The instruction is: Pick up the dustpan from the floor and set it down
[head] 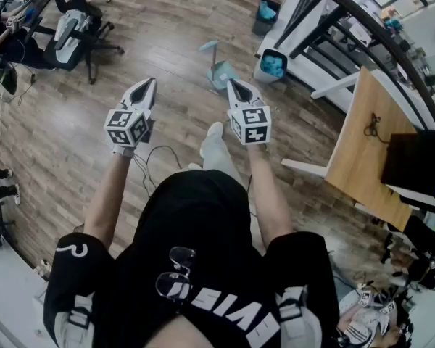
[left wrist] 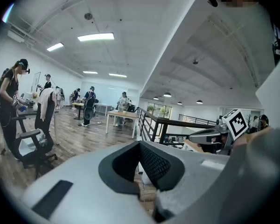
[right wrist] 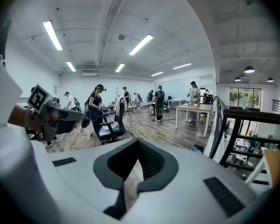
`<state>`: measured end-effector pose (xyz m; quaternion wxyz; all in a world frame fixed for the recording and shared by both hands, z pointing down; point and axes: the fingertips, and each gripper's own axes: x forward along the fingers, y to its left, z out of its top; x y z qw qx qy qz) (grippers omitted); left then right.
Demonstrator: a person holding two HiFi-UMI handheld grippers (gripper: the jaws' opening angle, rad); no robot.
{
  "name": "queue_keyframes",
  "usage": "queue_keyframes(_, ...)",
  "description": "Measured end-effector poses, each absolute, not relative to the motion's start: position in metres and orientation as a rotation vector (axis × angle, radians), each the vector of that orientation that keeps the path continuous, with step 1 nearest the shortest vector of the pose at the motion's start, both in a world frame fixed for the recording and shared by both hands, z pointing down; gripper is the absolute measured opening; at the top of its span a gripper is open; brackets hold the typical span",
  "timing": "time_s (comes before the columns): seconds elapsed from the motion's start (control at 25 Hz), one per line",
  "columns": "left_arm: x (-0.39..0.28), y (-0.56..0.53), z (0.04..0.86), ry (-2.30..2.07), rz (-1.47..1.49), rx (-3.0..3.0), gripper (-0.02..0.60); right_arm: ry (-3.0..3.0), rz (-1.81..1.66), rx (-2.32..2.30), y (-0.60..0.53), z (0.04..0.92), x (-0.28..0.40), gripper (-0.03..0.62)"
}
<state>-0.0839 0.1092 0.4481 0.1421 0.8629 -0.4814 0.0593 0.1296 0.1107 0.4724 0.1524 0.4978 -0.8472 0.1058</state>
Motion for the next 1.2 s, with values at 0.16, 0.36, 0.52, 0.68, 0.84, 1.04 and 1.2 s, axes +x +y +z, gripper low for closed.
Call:
queue_keyframes(0.16, -0.086, 0.11, 0.446, -1.384, 0.171, 2.494, -0.003, -2.425, 0.303, 1.438, 0.113, 0.471, 0.128, -0.006)
queue_keyframes(0.36, -0.084, 0.113, 0.446, -1.372, 0.169, 2.498, -0.003, -2.414, 0.278, 1.488, 0.113, 0.469, 0.135, -0.006)
queue_keyframes(0.52, -0.085, 0.107, 0.448, -1.366, 0.173, 2.491, -0.003, -2.393, 0.257, 1.526, 0.103, 0.467, 0.14, -0.005)
queue_keyframes(0.68, -0.083, 0.091, 0.455, -1.363, 0.18, 2.486, -0.003, -2.387, 0.253, 1.535, 0.084, 0.471, 0.143, -0.005)
queue_keyframes(0.84, -0.078, 0.067, 0.464, -1.363, 0.195, 2.473, -0.003, -2.395, 0.259, 1.529, 0.055, 0.48, 0.146, -0.005)
queue_keyframes(1.04, -0.067, 0.02, 0.473, -1.373, 0.222, 2.468, -0.003, -2.417, 0.277, 1.51, 0.008, 0.491, 0.153, -0.005)
queue_keyframes(1.2, -0.05, -0.024, 0.478, -1.378, 0.249, 2.452, -0.003, -2.412, 0.305, 1.495, -0.037, 0.498, 0.171, -0.005)
